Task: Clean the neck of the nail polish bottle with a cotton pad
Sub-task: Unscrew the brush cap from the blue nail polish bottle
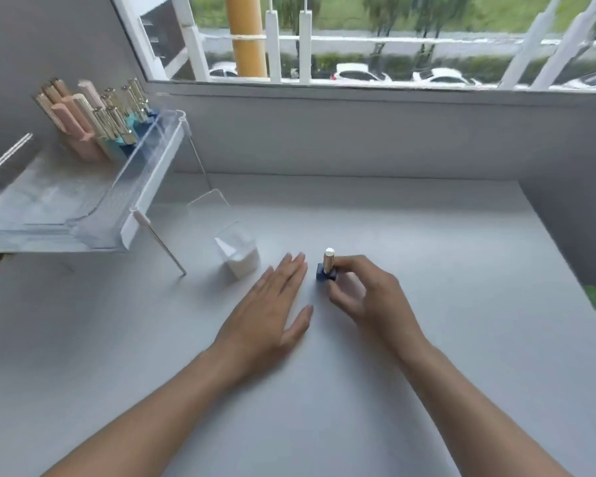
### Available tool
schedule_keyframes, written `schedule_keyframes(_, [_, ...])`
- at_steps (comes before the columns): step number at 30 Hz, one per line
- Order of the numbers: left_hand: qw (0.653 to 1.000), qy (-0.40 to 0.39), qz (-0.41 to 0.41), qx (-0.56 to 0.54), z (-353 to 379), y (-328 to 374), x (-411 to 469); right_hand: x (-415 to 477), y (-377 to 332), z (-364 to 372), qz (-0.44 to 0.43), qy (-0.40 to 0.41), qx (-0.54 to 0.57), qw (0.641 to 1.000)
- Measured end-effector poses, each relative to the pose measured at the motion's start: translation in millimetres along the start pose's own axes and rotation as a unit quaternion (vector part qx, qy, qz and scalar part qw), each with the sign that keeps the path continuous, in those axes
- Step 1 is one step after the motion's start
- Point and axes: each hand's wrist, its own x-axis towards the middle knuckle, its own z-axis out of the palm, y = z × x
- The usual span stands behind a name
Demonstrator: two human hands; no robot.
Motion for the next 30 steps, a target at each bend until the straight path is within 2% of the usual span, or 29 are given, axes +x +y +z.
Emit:
schedule_keyframes(4, [1.0, 0.029, 0.012, -0.001, 4, -3, 0, -8, 7, 9, -0.033, 0.032, -0.011, 0.999])
schedule_keyframes(10, [0.988, 0.105, 0.01, -0.116, 2, -3, -7, -19, 7, 15, -0.061, 0.013, -0.024, 0.998])
schedule_keyframes(15, [0.968, 0.153, 0.044, -0.195, -2, -7, -7, -19, 10, 13, -0.057, -0.006, -0.029, 0.998])
schedule_keyframes(19, [0.948, 0.146, 0.029, -0.282, -10, -4, -10, -22, 9, 9, -0.049, 0.003, -0.011, 0.999])
schedule_keyframes(30, [0.938, 0.147, 0.011, -0.314, -12, 0, -3, -26, 8, 7, -0.002, 0.014, 0.014, 1.0])
